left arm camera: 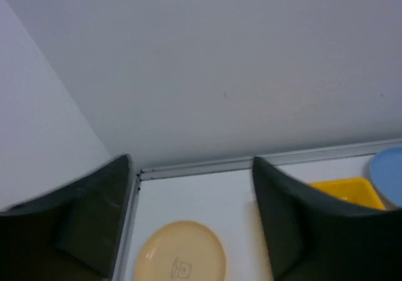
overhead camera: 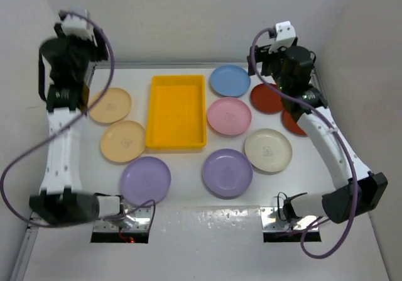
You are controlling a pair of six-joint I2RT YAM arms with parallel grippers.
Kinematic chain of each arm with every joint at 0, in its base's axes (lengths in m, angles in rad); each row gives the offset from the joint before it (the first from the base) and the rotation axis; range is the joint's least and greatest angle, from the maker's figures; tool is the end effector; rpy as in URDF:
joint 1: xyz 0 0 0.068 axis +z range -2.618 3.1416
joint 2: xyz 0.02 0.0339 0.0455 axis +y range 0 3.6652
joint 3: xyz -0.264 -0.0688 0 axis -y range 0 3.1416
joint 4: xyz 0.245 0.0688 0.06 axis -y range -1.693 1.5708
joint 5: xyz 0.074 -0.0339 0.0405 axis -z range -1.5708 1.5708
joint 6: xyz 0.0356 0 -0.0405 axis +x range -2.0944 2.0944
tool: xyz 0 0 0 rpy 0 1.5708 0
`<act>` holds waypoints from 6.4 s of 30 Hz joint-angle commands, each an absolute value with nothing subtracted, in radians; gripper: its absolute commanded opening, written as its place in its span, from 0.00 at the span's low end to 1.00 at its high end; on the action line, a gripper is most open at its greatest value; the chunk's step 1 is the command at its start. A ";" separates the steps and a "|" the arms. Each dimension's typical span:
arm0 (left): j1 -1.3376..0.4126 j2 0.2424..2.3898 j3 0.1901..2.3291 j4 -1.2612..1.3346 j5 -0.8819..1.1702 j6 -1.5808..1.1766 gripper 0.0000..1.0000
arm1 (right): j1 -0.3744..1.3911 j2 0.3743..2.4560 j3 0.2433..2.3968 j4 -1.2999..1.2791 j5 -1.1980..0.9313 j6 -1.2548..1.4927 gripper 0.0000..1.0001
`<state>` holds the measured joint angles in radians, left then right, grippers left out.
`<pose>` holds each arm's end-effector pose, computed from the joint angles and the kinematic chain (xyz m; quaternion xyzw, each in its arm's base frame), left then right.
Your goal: Place the plates into the plastic bin on the countertop
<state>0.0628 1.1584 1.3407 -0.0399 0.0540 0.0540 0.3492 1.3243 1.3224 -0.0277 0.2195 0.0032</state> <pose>0.2523 0.0139 0.4743 0.0175 0.6549 0.0264 0.7551 0.2934 0.0986 0.4258 -0.0476 0.7157 0.0440 0.6954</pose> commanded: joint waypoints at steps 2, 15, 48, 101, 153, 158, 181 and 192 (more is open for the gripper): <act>0.256 1.615 1.750 -0.759 0.294 0.084 0.45 | 0.278 1.479 1.443 -0.346 -0.117 0.257 0.82; 0.491 2.212 2.178 -0.947 0.133 0.097 0.78 | 0.371 1.681 1.476 -0.644 0.083 0.403 0.92; 0.528 2.099 2.224 -0.753 0.409 -0.067 0.00 | 0.273 1.755 1.385 -0.592 0.113 0.574 0.62; -0.059 1.974 1.967 -0.781 0.264 0.097 0.54 | 0.317 1.658 1.482 -0.341 0.307 0.562 0.00; 0.405 1.890 1.525 -0.727 0.166 0.193 0.77 | 0.630 2.209 1.956 -0.505 0.126 0.281 0.57; 0.416 1.962 1.454 -0.795 0.143 0.262 0.77 | 0.634 2.087 1.904 -0.439 0.120 0.290 0.65; 0.428 1.789 1.894 -0.742 0.331 0.095 0.00 | 0.453 1.665 1.422 -0.345 0.135 0.489 0.63; 0.037 1.900 1.884 -0.882 0.433 0.141 0.00 | 0.385 1.572 1.279 -0.393 0.167 0.508 0.63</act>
